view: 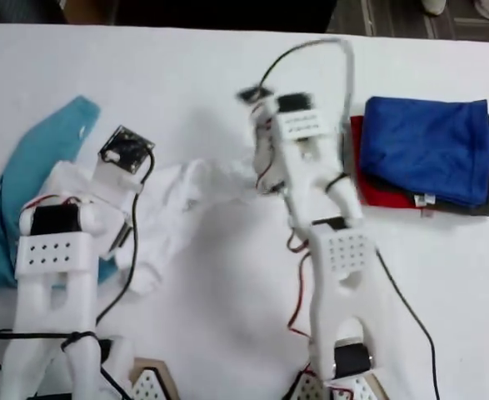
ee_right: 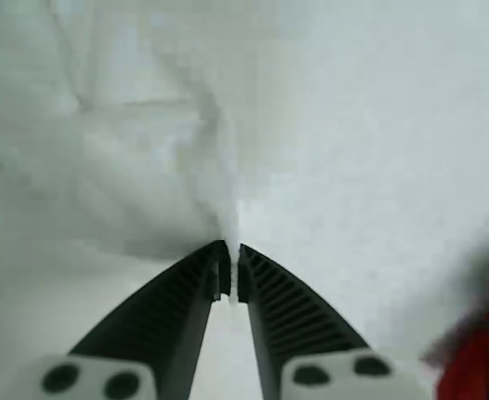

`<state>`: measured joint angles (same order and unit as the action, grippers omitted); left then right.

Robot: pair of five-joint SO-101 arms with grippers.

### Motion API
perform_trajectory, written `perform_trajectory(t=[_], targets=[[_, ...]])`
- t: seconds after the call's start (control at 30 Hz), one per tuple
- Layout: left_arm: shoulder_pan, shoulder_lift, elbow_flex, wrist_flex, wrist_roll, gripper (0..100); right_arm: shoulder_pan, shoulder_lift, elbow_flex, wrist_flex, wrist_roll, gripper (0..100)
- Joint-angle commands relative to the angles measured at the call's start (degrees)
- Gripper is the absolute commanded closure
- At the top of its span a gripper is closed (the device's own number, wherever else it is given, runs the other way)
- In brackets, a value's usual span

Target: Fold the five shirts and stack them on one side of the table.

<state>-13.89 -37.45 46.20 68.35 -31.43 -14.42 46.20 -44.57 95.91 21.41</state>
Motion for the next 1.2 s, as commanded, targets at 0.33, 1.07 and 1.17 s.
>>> perform_trajectory(t=[0.33,1.07,1.17], targets=[[-5.5,-0.4,-0.9,-2.5,0.6,86,14.4,-23.8,-4.1,1.2,6.1,97.7],[15.5,-0.4,1.9,-3.7,6.7,86,15.9,-27.5,-3.6,1.4,6.2,97.7],[15.5,-0.4,4.3,-6.3,6.7,86,15.8,-27.2,-3.6,1.4,6.2,97.7]])
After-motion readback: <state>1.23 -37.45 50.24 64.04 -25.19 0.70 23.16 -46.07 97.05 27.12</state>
